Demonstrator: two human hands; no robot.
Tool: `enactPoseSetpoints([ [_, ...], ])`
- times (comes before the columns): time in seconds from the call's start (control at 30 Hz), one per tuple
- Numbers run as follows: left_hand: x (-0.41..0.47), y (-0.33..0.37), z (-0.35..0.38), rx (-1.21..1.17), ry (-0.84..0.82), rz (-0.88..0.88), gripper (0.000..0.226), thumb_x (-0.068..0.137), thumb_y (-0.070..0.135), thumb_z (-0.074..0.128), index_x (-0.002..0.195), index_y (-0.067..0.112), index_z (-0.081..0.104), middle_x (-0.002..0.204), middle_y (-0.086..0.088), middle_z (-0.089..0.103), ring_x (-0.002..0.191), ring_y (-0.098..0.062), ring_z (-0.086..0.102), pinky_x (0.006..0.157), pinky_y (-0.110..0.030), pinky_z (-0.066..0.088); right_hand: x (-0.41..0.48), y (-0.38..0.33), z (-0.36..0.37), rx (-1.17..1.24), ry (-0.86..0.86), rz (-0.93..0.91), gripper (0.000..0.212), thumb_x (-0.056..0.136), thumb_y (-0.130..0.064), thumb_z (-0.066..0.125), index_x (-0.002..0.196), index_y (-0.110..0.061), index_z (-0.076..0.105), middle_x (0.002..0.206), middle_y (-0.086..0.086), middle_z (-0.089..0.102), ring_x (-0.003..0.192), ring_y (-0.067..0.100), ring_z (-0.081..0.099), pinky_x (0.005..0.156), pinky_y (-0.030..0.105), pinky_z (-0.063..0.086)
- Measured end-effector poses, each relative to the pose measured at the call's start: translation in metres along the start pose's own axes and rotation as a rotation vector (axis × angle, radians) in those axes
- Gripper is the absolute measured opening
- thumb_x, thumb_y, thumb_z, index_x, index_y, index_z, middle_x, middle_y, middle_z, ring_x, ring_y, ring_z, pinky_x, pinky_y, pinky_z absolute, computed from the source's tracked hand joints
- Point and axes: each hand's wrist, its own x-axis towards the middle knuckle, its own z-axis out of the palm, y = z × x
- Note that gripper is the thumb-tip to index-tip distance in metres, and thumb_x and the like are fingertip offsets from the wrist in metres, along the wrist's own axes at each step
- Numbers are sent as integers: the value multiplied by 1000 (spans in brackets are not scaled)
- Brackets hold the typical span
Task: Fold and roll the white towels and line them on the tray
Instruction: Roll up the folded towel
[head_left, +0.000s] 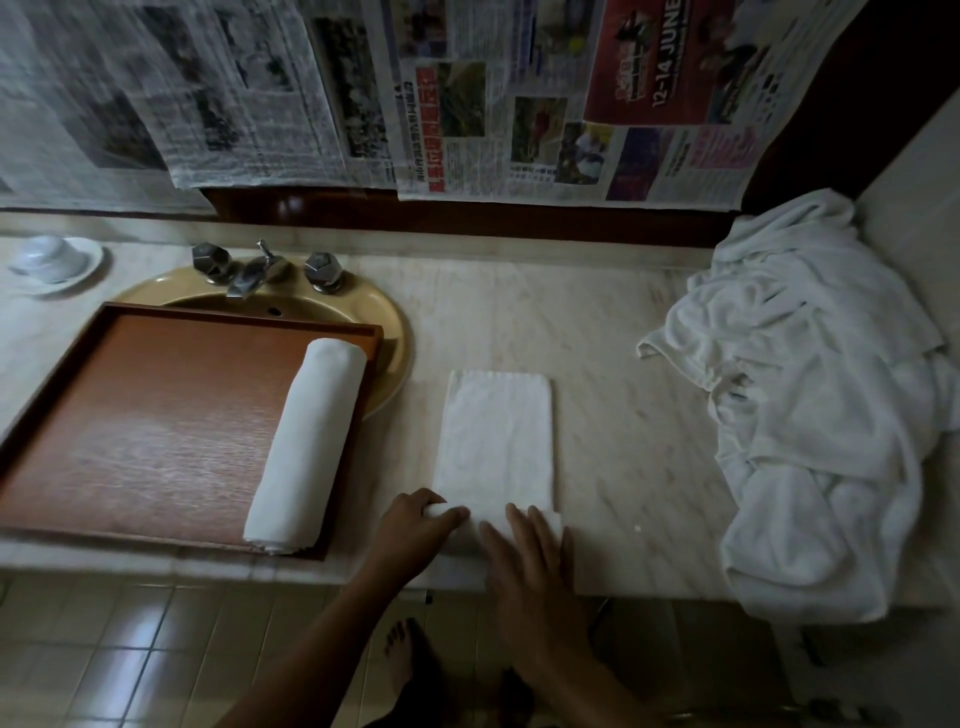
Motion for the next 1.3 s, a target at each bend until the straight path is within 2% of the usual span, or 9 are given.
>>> enactPoseSetpoints([
  [0.1,1,2,1,38,21,-11,36,91,48,71,105,15,68,96,0,65,81,-10,63,59,-17,41,2,10,1,14,19,-74,66,95,-30,39,160,-29,29,167,7,26,156,33,14,120,60,21],
  [0.17,0,-3,5,87,38,23,44,94,53,64,116,15,63,112,-2,61,92,-14,63,68,-21,49,6,18,-1,10,30,-112,65,94,-30,35,158,-25,36,166,8,29,154,33,17,116,59,18],
  [0.3,-12,-20,17,314,160,293,56,99,57,43,143,22,44,140,2,41,126,-17,47,96,-28,45,16,28,1,-64,13,-153,64,94,-28,38,158,-24,37,164,8,33,153,32,24,115,59,20],
  [0.47,-11,-40,28,688,108,624,74,91,45,62,155,19,33,161,-10,38,150,-33,32,116,-52,41,40,37,0,-78,-131,-137,85,88,-28,66,162,-27,23,165,6,30,150,32,29,119,58,28],
  [0.57,3,-49,23,794,49,636,89,90,38,68,161,17,21,168,-11,19,155,-32,18,121,-52,30,59,39,-11,-65,-205,-116,92,80,-22,74,159,-27,28,159,4,40,143,29,42,113,54,39],
  [0.73,24,-34,8,833,-60,608,85,95,35,65,163,18,16,169,-6,14,156,-29,17,127,-47,18,77,40,-31,1,-273,-74,74,90,-29,67,155,-24,30,154,-1,41,139,23,42,116,39,33],
  [1.07,2,-39,-28,638,-279,617,64,92,54,62,143,31,33,146,10,47,127,-10,47,107,-32,40,52,50,-44,375,-497,60,74,82,-61,72,144,-35,43,140,-14,44,122,8,48,103,30,44],
  [1.2,-4,-45,-30,409,-323,532,60,85,53,72,134,34,42,132,15,49,112,-6,51,91,-19,42,42,56,-45,479,-494,162,63,80,-64,71,134,-38,49,132,-16,53,114,4,52,98,29,48],
  [1.3,0,-49,-31,250,-349,459,59,82,58,73,131,35,49,130,18,43,117,-4,49,93,-16,46,41,62,-41,487,-479,194,57,86,-70,61,132,-37,53,133,-12,53,112,3,51,94,24,45],
])
